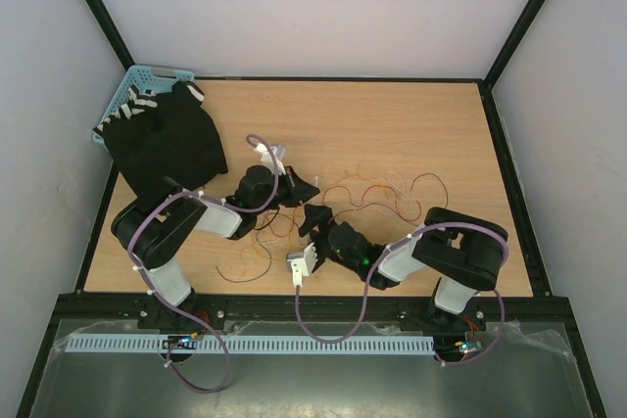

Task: Zip-tie the wires
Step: Tie the cable at the center of the board.

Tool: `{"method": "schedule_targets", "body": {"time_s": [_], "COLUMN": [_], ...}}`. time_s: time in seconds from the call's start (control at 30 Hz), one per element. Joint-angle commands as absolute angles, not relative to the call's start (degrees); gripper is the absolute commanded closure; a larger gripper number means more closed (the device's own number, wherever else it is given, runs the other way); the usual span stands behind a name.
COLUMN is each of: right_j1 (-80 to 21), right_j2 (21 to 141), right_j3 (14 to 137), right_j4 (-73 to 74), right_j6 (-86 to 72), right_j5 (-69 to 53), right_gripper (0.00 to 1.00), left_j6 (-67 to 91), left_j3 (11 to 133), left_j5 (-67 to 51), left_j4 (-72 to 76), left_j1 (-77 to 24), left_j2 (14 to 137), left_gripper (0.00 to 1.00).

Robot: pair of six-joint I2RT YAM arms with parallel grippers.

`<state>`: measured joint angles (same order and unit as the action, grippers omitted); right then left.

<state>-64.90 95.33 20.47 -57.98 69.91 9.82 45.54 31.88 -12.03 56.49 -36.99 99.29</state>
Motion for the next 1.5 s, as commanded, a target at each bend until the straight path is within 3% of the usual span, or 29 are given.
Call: {"method": "schedule_targets", "body": {"time_s": [0.0, 1.47], "right_j1": [-65.15, -73.39], "right_j2": [97.19, 102.18], "right_j3": [21.4, 17.67], "right_j4": [-62.54, -71.85], "right_j6": [70.33, 71.31], "right_j5": [8.98, 12.35], "right_gripper": [0.01, 0.01], "left_j6": [46.11, 46.91], "left_j3": [33.19, 35.16], "left_j5": [-12.14, -12.98], "left_j4": [56.76, 54.93], "left_j1": [-37.35, -37.79], "left_j2": [98.27, 99.93], "left_gripper": [1.0, 1.0]}}
